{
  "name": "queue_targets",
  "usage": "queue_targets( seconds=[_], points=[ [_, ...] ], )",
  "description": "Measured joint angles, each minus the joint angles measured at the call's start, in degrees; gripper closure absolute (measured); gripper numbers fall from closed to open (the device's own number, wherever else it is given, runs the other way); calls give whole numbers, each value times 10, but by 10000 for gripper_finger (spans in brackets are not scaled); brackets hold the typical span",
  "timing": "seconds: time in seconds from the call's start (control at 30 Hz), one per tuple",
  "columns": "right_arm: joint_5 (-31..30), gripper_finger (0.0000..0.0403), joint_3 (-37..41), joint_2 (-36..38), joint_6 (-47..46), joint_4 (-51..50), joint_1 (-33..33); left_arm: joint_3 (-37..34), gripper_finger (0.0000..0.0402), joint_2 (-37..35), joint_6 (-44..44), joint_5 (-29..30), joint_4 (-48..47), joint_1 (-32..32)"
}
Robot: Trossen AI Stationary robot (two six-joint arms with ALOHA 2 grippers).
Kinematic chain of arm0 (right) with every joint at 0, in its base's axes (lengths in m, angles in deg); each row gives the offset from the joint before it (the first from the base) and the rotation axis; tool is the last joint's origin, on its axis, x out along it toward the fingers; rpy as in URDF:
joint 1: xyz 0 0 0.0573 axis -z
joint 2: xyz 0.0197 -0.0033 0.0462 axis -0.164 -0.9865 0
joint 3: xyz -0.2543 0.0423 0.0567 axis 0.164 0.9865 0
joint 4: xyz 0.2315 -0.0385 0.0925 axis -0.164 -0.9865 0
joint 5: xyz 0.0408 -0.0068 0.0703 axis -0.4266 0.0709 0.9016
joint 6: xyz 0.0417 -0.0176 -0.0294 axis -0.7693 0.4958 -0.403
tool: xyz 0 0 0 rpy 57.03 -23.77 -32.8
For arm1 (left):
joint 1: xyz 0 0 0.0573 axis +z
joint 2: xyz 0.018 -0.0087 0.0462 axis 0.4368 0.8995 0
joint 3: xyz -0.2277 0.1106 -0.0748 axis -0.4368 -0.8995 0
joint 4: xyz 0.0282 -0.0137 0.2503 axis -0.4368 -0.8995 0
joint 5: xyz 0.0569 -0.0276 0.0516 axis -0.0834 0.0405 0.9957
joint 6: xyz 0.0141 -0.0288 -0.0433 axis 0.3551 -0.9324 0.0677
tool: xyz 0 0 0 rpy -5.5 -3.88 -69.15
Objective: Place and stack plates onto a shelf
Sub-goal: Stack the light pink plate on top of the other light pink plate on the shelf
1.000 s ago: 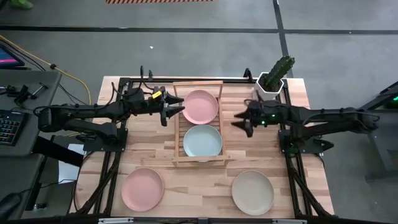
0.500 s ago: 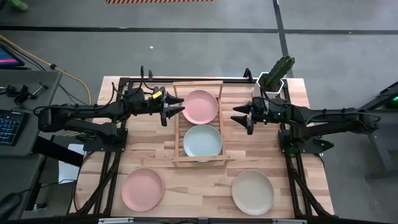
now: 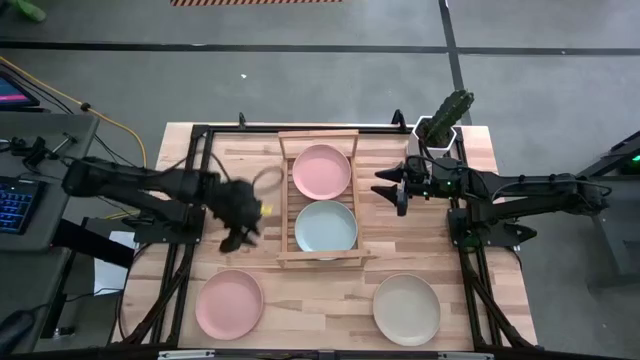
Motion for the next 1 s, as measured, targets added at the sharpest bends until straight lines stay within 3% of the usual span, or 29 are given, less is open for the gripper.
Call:
queue_targets(
  seconds=[0.1,0.37,0.7,1.0],
  points=[
    [-18,165,0,0,2,-6,0,-32,242,6,-10,6,-3,-77],
    [-24,165,0,0,9,-26,0,-93,243,49,-74,135,47,-209],
    [-31,165,0,-1,9,-36,0,-101,243,125,-76,124,93,-258],
    [-44,165,-1,-1,9,-47,0,-101,243,192,-75,125,104,-264]
  ],
)
